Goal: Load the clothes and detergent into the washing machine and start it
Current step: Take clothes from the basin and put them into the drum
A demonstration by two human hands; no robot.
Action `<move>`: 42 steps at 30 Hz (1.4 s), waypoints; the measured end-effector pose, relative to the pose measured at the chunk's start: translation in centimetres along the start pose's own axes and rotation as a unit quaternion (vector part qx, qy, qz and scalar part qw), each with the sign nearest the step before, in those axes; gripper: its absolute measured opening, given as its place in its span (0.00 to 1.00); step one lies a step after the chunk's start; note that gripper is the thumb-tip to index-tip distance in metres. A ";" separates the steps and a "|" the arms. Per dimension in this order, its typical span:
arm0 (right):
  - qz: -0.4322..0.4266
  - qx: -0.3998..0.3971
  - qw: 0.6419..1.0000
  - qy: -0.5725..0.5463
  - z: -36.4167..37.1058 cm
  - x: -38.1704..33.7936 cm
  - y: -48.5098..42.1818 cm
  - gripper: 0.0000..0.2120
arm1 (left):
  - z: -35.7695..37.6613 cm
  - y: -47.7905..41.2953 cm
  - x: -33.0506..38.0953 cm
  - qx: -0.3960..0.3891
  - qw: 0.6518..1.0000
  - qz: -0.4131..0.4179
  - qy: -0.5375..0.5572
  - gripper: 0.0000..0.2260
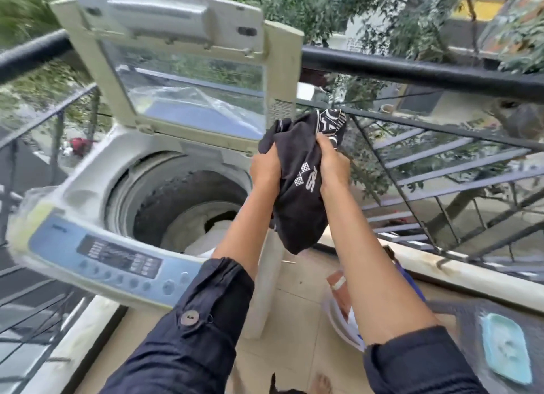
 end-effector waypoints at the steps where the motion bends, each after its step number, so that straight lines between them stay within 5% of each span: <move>1: -0.002 -0.005 1.000 0.000 1.9 0.3 0.4 0.25 | -1.6 -0.8 0.2 0.000 1.000 0.000 -0.002 0.21; 11: 0.022 -0.053 0.998 -0.017 15.7 5.7 3.9 0.21 | -14.7 -7.7 -1.1 0.085 0.996 0.002 -0.018 0.20; 15: 0.043 -0.081 0.995 0.043 18.2 11.6 0.3 0.34 | -16.9 -9.2 -3.6 0.103 0.993 -0.013 -0.052 0.19; 22: 0.098 -0.105 0.982 0.125 19.0 13.8 3.1 0.08 | -19.1 -10.3 -7.4 0.119 0.991 -0.049 -0.020 0.16; 27: 0.124 -0.112 0.972 0.167 18.8 16.5 2.2 0.02 | -19.7 -11.0 -8.6 0.104 0.992 -0.059 -0.026 0.16; 34: 0.179 -0.148 0.964 0.126 17.6 14.9 5.1 0.14 | -19.0 -10.8 -9.2 0.108 0.992 -0.062 0.005 0.17; 42: 0.124 -0.163 0.975 0.091 15.2 12.3 3.9 0.11 | -15.1 -9.0 -7.7 0.089 0.996 -0.015 -0.007 0.18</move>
Point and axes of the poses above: each hand's wrist, its own y-axis away from the middle knuckle, its own z-axis out of the palm, x = y × z, the point moved 3 cm from there along -y, towards the middle knuckle, and after that the axes turned 9 degrees about -y, right-handed, at the moved point
